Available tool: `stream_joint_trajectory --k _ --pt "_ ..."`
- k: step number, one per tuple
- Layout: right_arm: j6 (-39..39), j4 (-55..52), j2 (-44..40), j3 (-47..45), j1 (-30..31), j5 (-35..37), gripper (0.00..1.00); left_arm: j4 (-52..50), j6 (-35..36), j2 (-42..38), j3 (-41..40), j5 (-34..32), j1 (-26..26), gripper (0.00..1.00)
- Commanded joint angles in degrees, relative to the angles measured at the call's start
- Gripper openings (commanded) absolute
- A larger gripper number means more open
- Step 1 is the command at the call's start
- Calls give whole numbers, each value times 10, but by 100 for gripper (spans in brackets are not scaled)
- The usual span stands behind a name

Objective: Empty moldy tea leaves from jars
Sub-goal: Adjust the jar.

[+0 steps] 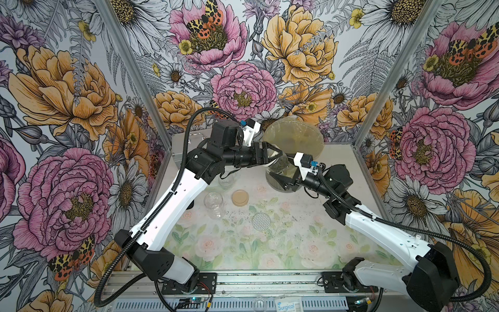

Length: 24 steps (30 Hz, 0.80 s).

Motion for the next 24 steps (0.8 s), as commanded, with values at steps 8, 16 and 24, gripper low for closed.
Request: stream_joint_trajectory --k 8,16,24 --pt "10 42 -6 13 7 21 92 36 -15 -19 -12 17 3 39" --pt "7 17 3 28 7 -3 72 36 -16 -21 -12 19 4 39" --pt "9 5 1 35 7 -3 56 35 14 -33 -18 12 8 99"
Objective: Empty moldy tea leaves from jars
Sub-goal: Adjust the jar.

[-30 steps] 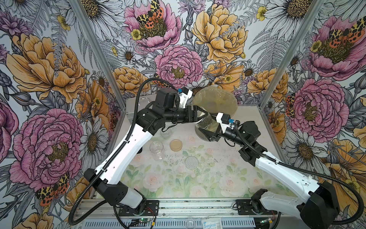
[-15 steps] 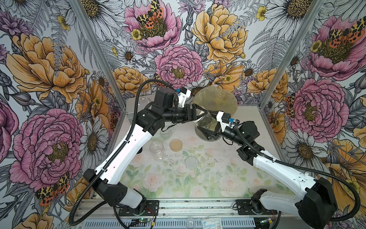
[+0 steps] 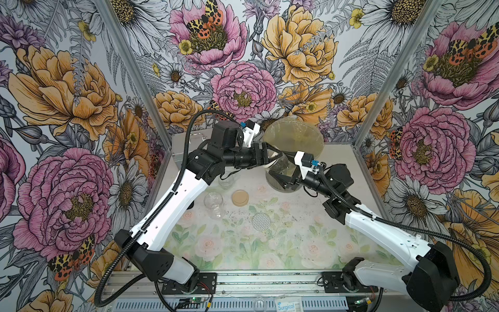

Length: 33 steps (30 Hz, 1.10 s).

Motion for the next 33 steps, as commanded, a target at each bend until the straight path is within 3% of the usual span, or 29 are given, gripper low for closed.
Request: stream_joint_trajectory --k 1,5,8,13,21,33 --pt "6 1 -3 23 3 -5 54 27 30 -34 -4 -1 11 99" --pt "11 -2 -11 23 3 -9 52 19 81 -54 -11 -5 33 99" --pt "18 -1 -13 21 3 -14 52 19 139 -62 -13 34 35 99" --pt "23 3 -17 21 3 -15 51 6 167 -56 -7 87 37 99" --pt "29 23 -18 24 3 -17 44 0 156 -60 -30 75 70 99" --pt "36 31 -16 32 3 -25 42 0 117 -30 -23 122 51 99"
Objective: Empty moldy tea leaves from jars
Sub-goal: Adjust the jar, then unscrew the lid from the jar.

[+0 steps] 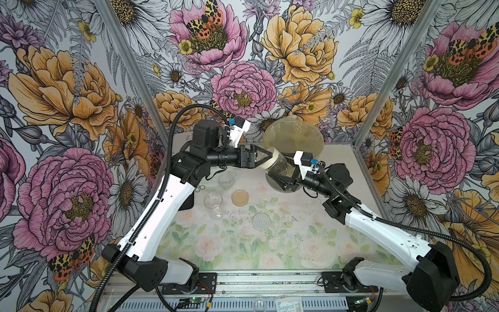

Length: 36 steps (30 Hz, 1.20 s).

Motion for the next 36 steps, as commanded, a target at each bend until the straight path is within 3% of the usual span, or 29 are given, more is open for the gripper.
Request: stream_joint_trajectory --k 1,5,11,15,19,28,32,36 --pt "8 43 -15 31 3 -12 42 1 -9 15 7 27 -12 99" --pt "10 41 -14 33 4 -17 42 2 -12 20 10 23 -13 97" --pt "6 33 -14 31 3 -17 41 11 -24 18 9 15 -13 77" --pt "6 30 -11 30 3 -22 40 19 -34 18 11 18 -16 78" --pt "7 31 -9 33 3 -24 40 19 -37 18 15 18 -18 90" --pt "5 27 -6 38 3 -26 40 19 -36 19 15 16 -23 83" --pt "-3 16 -4 37 3 -30 39 19 -46 18 24 5 -25 70" --pt "-49 -19 -4 34 4 -22 38 13 -119 23 44 -27 -26 56"
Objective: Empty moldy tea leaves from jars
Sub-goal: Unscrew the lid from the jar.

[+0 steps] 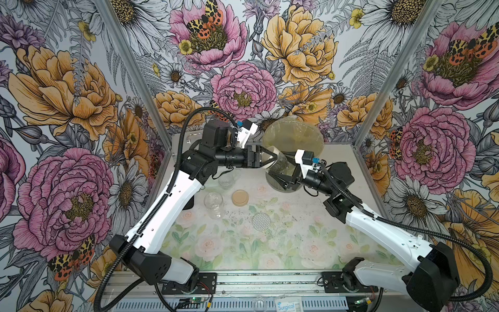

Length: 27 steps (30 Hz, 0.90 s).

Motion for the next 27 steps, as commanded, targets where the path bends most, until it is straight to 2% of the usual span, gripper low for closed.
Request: stream_joint_trajectory --k 1,3,11,12,15,17,20,24,27 --pt "-69 -26 -4 20 4 -2 38 2 -90 4 37 -38 -5 51" --pt "-110 -54 -4 20 4 9 36 -31 -126 11 48 -69 -5 45" --pt "-226 -19 8 -16 5 82 30 -39 -250 12 46 -141 -16 44" --pt "-238 -13 12 -20 5 91 30 -41 -256 13 50 -144 -16 42" --pt "-258 17 23 -34 5 112 28 -59 -265 16 59 -168 -18 25" --pt "-263 25 29 -36 5 110 28 -72 -270 18 60 -185 -19 22" --pt "-268 39 36 -41 6 108 27 -77 -297 13 42 -209 -17 20" --pt "-297 60 36 -58 6 134 25 -78 -368 5 29 -243 -9 21" --pt "-308 82 34 -72 7 141 23 -107 -404 14 53 -252 -1 22"
